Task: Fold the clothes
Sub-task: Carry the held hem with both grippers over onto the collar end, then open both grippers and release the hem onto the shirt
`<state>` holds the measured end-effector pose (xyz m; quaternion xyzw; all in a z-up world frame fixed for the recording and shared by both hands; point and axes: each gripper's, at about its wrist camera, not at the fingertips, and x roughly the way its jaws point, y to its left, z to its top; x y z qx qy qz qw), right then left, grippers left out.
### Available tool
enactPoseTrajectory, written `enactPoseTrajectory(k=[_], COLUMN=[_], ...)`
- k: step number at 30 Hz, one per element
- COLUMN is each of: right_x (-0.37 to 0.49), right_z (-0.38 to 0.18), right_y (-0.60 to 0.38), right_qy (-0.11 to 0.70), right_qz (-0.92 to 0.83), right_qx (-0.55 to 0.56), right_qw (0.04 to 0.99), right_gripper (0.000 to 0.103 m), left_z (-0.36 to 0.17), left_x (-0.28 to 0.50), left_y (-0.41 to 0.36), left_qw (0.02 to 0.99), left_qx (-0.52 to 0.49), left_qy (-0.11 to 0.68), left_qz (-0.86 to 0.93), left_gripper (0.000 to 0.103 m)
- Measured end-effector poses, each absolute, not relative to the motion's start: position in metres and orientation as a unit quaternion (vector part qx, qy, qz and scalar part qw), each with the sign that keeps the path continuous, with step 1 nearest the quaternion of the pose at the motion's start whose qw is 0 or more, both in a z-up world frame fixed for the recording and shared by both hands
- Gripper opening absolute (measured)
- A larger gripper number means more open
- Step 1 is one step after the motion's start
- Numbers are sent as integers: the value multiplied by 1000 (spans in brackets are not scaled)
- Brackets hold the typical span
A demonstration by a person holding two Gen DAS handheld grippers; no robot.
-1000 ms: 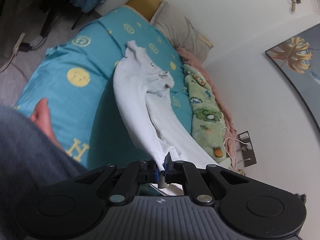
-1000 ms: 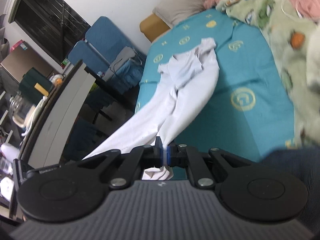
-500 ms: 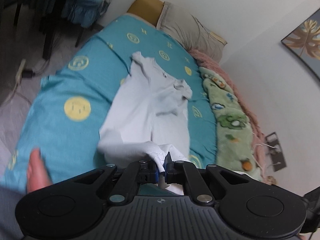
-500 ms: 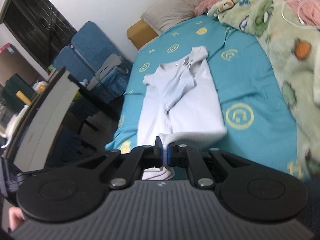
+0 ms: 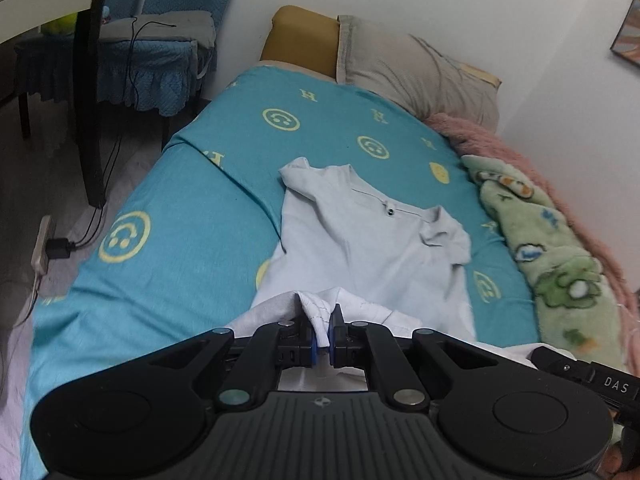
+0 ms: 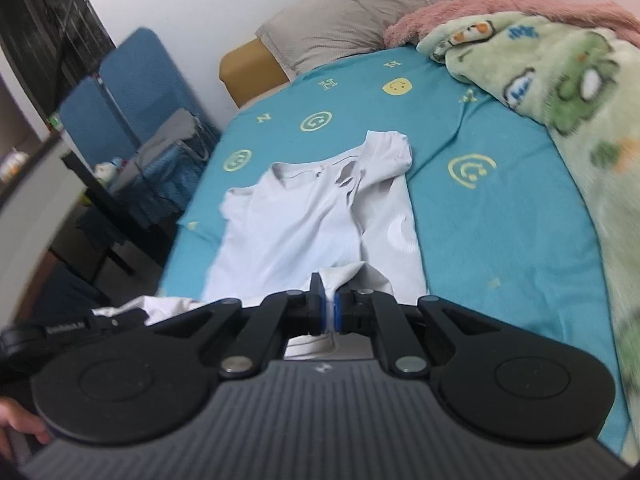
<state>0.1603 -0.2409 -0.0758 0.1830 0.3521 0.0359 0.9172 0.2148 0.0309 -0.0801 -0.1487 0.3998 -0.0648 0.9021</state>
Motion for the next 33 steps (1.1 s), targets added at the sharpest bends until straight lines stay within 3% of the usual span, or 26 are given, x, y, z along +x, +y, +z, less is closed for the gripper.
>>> enactPoseTrajectory(k=[7,13,15,16,17,18,19,20,21,24,26,33], right_x=[212,216,215,212,209,205,202,196,188,167,153,92], right_z=[-139,-171,-167,-162,-157,-151,-146,-139,-130,-106,-92,-57], right_y=[-235,-243,-242,-242,-242,-241,-241,-240,-239,-235,-233,-229], right_qy=[369,368,371,366,360,353,347,332,319,290,284,259], right_qz=[30,29,30,30,30,30,30,29,29,29,21,6], right_qx=[116,144,143,142,141,140,139,134,128,114,113,126], right_qw=[922,918,917,919,922,924,927,933,939,950,952,958], right_gripper=[8,9,10,10,13,30,45,74,87,85,85,85], left_z=[-149,-170,-164,-160,-155,-149,-143,-137,-130,-111,-97,-56], left_x=[269,271,266,262,258,251,244,238,231,210,191,117], left_y=[14,6,6,6,6,6,5,4,3,1,2,2], left_qw=[902,908,909,910,912,915,917,920,923,931,938,955], left_qx=[-106,-78,-72,-71,-68,-62,-55,-49,-43,-26,-27,0], left_qy=[415,407,402,400,396,390,384,378,372,353,334,285], left_qz=[-58,-70,-79,-83,-86,-87,-87,-87,-87,-88,-88,-83], left_gripper=[6,8,17,32,52,59,62,63,63,72,83,90])
